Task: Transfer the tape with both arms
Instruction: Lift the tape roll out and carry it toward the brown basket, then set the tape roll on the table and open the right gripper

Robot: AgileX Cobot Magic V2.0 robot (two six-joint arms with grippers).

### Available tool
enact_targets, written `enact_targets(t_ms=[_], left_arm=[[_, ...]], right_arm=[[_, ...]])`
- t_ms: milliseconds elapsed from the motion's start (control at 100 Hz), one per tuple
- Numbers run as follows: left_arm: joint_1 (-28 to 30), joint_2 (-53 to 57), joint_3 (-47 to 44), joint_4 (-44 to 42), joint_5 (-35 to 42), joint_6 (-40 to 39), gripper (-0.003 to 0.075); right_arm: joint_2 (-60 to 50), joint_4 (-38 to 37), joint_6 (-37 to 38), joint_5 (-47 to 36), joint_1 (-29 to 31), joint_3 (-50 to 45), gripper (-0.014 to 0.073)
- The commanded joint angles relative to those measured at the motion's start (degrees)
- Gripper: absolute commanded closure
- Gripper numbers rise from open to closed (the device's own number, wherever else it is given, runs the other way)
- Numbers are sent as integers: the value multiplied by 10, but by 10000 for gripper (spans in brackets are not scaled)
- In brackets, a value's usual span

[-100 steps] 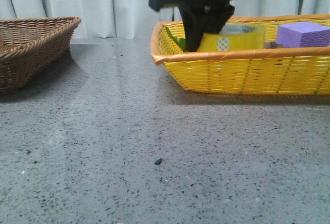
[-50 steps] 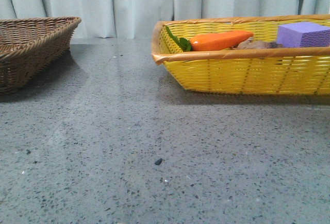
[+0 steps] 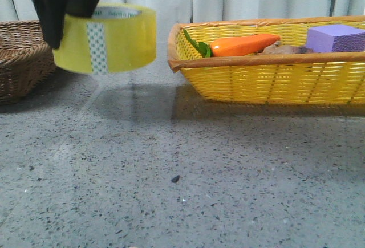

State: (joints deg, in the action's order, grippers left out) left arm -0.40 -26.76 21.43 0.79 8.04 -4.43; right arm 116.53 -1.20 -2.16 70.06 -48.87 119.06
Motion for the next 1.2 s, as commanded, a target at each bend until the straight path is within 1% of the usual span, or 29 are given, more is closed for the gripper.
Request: enact_targets(t_ms=[0, 330, 560, 630, 680, 780, 830, 1050, 1190], left_arm=[[2, -7, 21, 3, 42, -4, 741], [2, -7, 21, 3, 42, -4, 741], [2, -7, 21, 3, 42, -4, 741], [2, -7, 21, 3, 42, -4, 741], [2, -7, 21, 3, 42, -4, 741], [2, -7, 21, 3, 42, -4, 741], [2, -7, 21, 3, 42, -4, 741], [2, -7, 21, 3, 42, -4, 741], [2, -7, 21, 3, 42, -4, 741]], right_arm=[[-24, -10, -8, -31, 2, 19, 571], [20, -6, -8, -45, 2, 19, 571], [22, -4, -2, -44, 2, 19, 565], [22, -4, -2, -40, 2, 19, 538], [22, -4, -2, -39, 2, 19, 494], [22, -4, -2, -39, 2, 19, 376], [22, -4, -2, -38, 2, 19, 343], [13, -4, 0, -24, 2, 28, 335], [-16, -4, 0, -16, 2, 42, 338]])
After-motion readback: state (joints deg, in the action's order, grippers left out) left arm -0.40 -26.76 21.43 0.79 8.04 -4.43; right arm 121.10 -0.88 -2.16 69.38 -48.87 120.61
